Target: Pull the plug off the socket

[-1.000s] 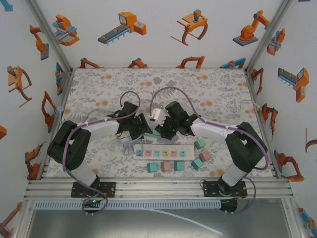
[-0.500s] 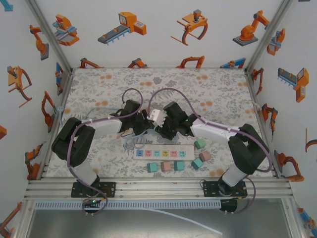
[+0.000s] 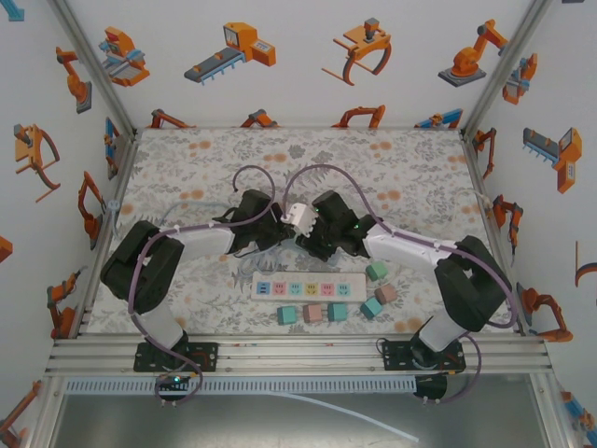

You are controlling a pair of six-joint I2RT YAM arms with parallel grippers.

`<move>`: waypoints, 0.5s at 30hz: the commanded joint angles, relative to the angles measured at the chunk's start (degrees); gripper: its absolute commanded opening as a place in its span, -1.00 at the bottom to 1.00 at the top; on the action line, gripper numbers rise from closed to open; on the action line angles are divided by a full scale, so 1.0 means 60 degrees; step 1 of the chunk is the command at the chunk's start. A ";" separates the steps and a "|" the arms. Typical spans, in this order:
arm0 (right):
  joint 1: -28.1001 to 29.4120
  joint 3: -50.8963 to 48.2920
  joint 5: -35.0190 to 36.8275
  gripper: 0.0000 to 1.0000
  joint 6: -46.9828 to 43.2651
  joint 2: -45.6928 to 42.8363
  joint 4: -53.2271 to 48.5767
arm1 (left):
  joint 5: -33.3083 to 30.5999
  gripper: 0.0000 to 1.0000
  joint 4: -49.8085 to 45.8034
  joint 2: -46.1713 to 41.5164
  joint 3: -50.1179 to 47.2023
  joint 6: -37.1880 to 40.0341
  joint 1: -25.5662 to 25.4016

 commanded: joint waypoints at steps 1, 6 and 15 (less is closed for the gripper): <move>0.0328 0.0476 0.0383 -0.84 -0.0485 -0.0415 0.0827 | -0.2545 0.14 -0.4026 0.1961 -0.1534 0.1250 0.0001; 0.0098 0.0333 -0.0288 -0.84 0.0894 -0.0519 0.1690 | -0.2852 0.15 -0.4095 0.2065 -0.1570 0.1252 -0.0201; -0.0049 0.1149 -0.0580 -0.89 0.1309 -0.0408 0.1165 | -0.3313 0.15 -0.3977 0.2575 -0.1603 0.1131 -0.0512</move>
